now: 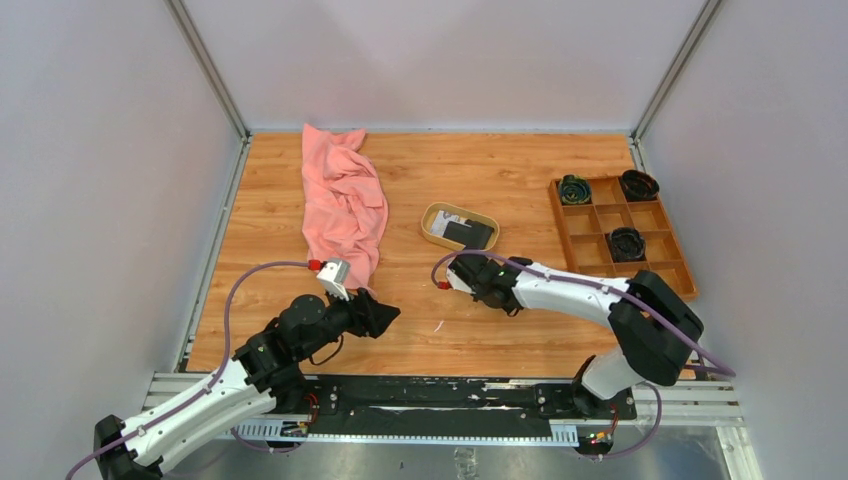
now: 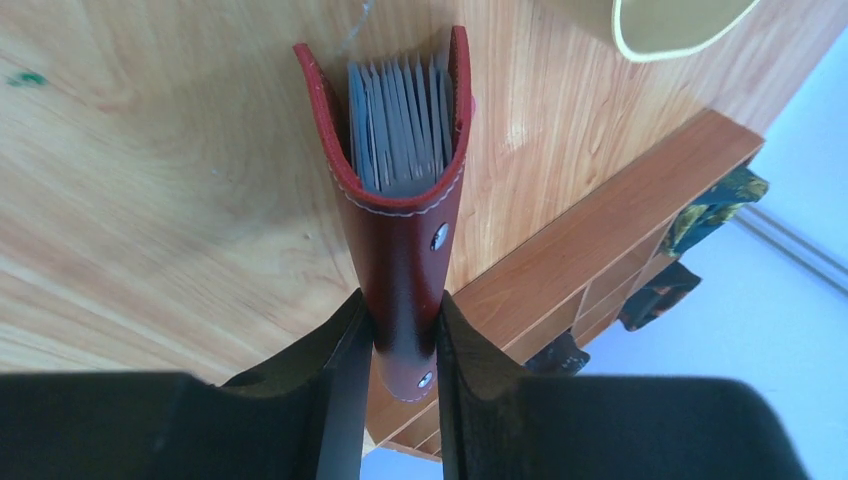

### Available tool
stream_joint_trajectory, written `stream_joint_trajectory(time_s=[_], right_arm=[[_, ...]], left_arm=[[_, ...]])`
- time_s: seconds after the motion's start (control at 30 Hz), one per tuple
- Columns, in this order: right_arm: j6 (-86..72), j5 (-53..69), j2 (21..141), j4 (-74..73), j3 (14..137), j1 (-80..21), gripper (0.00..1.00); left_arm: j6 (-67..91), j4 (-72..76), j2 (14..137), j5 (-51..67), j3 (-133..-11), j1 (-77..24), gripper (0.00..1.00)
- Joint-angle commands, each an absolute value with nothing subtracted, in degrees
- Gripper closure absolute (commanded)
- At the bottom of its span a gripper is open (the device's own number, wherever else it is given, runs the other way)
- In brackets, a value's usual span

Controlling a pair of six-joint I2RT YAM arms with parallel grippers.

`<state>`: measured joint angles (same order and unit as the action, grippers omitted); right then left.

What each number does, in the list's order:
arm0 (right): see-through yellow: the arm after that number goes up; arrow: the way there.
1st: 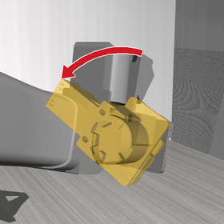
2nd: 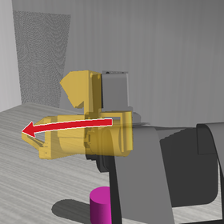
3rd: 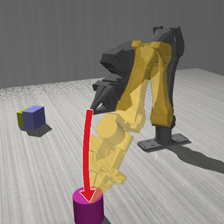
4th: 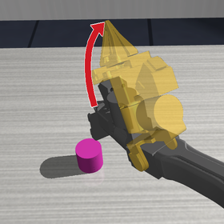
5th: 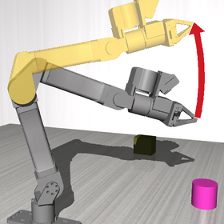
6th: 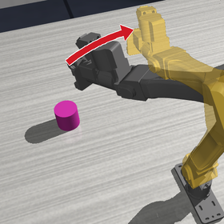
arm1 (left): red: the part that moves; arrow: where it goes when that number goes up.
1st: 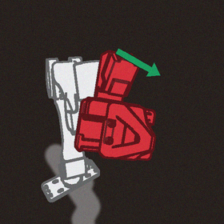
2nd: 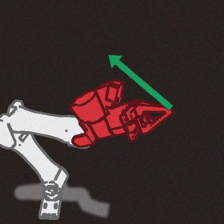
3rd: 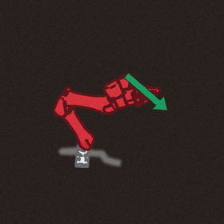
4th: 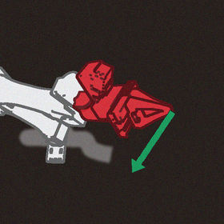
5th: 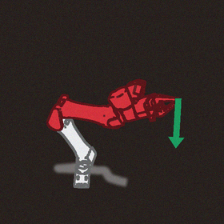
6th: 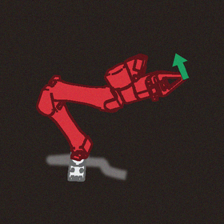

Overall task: Put the credit cards into the card holder
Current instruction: Turn over the card holder at the center of the board.

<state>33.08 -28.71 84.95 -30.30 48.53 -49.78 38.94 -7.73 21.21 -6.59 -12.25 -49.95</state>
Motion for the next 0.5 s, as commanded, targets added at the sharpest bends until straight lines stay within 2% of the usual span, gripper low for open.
stream_joint_trajectory(time_s=[0.0,0.1,0.37,0.47], right_arm=[[34.36,-34.06,85.55,-25.24,46.87,-54.88,0.95],[32.75,-28.13,85.57,-28.3,46.39,-57.87,0.74],[32.03,-14.39,80.86,-34.6,43.4,-59.72,0.34],[32.41,-9.81,77.88,-36.2,43.88,-59.6,0.27]], left_arm=[[38.51,-7.86,20.79,-6.53,-12.27,-49.74,0.27],[39.05,-7.14,20.74,-6.34,-11.66,-49.75,0.27],[39.06,-6.57,20.69,-6.03,-11.14,-49.75,0.27],[39.05,-5.28,21.45,-5.3,-10.9,-49.75,0.27]])
